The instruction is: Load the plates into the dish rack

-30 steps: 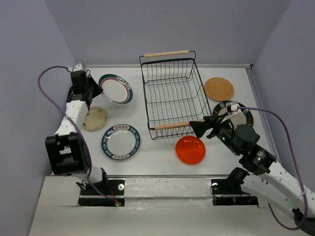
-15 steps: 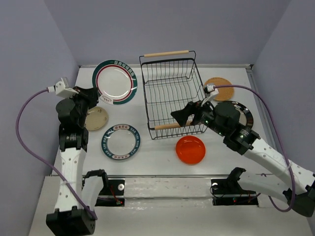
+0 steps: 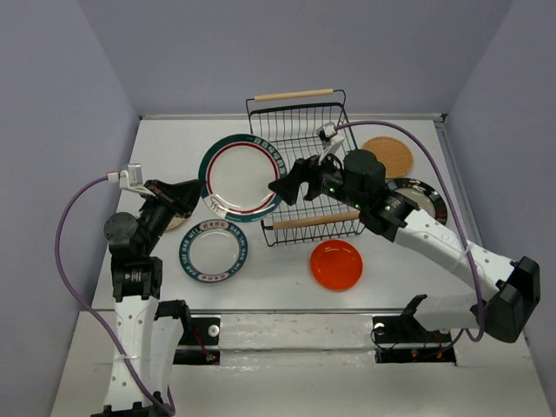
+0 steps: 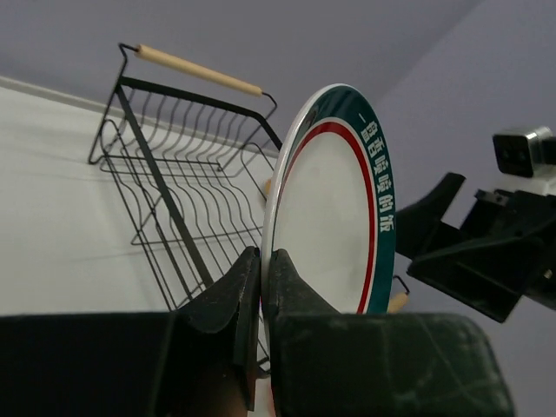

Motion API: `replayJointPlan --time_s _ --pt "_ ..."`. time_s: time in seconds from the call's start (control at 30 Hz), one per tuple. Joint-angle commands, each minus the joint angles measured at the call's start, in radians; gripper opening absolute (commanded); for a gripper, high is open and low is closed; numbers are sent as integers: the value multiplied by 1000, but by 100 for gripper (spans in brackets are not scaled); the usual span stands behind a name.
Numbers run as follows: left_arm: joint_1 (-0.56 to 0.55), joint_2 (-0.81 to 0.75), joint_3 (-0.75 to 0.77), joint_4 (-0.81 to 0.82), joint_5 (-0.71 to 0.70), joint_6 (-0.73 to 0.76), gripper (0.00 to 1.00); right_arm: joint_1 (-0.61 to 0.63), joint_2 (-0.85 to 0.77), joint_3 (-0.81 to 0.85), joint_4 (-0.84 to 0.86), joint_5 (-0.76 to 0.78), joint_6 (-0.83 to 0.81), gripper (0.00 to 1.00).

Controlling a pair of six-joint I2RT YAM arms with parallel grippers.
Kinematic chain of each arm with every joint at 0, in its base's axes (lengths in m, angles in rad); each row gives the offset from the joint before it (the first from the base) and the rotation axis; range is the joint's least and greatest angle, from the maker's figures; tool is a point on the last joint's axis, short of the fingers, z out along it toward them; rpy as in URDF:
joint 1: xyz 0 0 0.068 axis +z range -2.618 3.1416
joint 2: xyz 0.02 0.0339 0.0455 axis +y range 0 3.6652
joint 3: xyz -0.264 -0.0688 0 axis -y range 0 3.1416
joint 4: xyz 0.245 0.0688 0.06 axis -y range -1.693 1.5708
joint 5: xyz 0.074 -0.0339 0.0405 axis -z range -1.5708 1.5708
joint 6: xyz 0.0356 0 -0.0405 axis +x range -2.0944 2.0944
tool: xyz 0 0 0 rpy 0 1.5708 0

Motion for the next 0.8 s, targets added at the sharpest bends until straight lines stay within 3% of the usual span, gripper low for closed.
replayJointPlan --time_s 0.0,0.07,0.1,0.17,0.2,0.23,0.3,0.33,0.37,0.5,0.63,0.77 --pt "-31 -10 -18 177 192 -75 6 -16 25 62 73 -61 -3 100" --pt "-36 -3 -29 193 231 -84 6 -25 47 59 94 -113 16 99" --pt "-37 -1 -39 200 244 -86 6 -25 53 59 111 -127 24 91" --pt "-40 0 -46 211 262 -78 6 -25 70 62 124 -150 43 64" --pt "-40 0 -52 211 268 -66 6 -25 70 62 131 -148 49 34" --pt "-42 -3 -55 210 271 -61 6 -25 71 62 134 -139 58 23" --pt "-40 -3 -61 205 279 -41 19 -34 65 66 138 -125 60 8" --pt "-42 -1 -64 191 278 -34 30 -45 58 66 136 -112 56 7" --pt "-42 0 -62 176 273 -20 55 -45 51 68 134 -77 49 7" --pt "-51 3 -9 14 214 117 95 -126 18 106 92 -12 9 7" --pt "-88 -13 -4 -99 164 227 99 -209 33 175 21 166 -88 7" --pt "-163 -49 -24 -134 112 305 99 -258 99 243 -4 487 -253 7"
